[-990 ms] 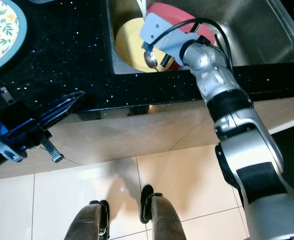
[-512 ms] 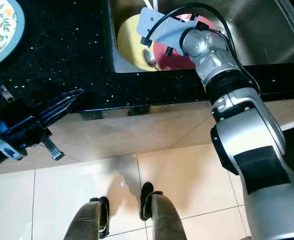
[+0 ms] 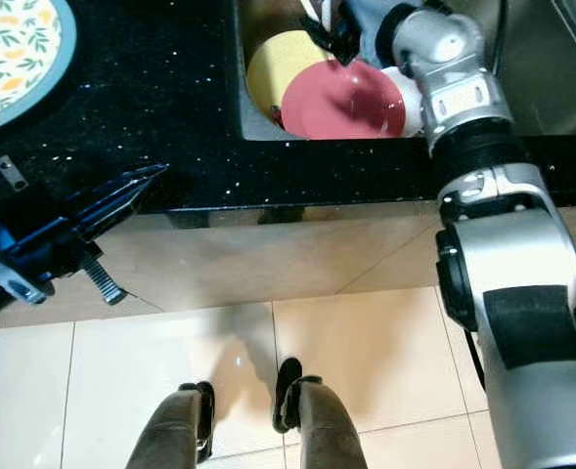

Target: Kitchen organization

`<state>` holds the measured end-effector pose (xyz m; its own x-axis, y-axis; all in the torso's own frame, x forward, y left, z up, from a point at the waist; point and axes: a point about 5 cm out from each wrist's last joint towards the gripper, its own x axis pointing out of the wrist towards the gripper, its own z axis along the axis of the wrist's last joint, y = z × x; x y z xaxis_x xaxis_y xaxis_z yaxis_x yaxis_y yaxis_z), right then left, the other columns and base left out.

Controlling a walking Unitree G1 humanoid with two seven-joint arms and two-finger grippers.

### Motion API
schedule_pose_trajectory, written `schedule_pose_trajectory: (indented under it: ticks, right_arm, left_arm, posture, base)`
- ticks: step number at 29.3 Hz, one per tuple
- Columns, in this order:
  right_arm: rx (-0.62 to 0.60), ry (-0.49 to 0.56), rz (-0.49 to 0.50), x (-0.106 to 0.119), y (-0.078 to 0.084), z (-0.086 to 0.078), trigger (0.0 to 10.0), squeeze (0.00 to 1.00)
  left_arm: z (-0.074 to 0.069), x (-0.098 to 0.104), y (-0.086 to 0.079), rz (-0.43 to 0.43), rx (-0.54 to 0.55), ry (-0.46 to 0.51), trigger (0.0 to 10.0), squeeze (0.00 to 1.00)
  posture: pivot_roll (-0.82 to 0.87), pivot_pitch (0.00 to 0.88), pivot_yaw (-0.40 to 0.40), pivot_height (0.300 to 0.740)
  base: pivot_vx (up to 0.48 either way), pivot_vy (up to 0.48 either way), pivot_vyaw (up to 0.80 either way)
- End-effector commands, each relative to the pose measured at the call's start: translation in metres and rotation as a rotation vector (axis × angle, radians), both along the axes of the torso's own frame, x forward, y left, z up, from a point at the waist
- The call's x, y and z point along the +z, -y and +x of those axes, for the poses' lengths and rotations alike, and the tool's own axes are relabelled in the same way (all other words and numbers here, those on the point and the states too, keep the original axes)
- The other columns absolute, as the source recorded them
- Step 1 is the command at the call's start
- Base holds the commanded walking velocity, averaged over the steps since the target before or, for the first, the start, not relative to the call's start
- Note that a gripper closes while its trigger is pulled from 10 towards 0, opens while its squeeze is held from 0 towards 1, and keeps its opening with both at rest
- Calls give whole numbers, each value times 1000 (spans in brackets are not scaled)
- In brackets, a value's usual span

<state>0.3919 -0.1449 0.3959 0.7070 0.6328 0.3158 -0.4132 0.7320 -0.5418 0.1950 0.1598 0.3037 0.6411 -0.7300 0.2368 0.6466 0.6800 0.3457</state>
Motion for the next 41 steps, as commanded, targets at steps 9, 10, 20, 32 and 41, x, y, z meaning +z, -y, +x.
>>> schedule_pose_trajectory:
  ticks: [9,10,20,32,41]
  right_arm:
    - [353,-61,534,-28,10,-23,10000,0]
    - [353,-61,534,-28,10,-23,10000,0]
    - [374,-208,751,-86,-16,-22,10000,0]
    - [390,-348,871,-125,-42,-38,10000,0]
    - [401,-355,918,-132,-34,-47,10000,0]
  left_arm:
    - [4,-5,-1,20,5,23,10000,0]
    - [4,-5,-1,20,5,23,10000,0]
    - [14,-32,-1,-6,72,-36,10000,0]
    - [40,-64,17,-23,51,-103,10000,0]
    - [49,-75,19,-57,64,-107,10000,0]
  posture:
    - [225,258,-102,740]
    - [225,258,-102,740]
    - [274,172,-101,740]
    - [236,102,-89,740]
    - [225,89,-87,740]
  base:
    - [0,0,0]
    - [0,0,0]
    - [0,0,0]
    - [0,0,0]
    - [205,0,0]
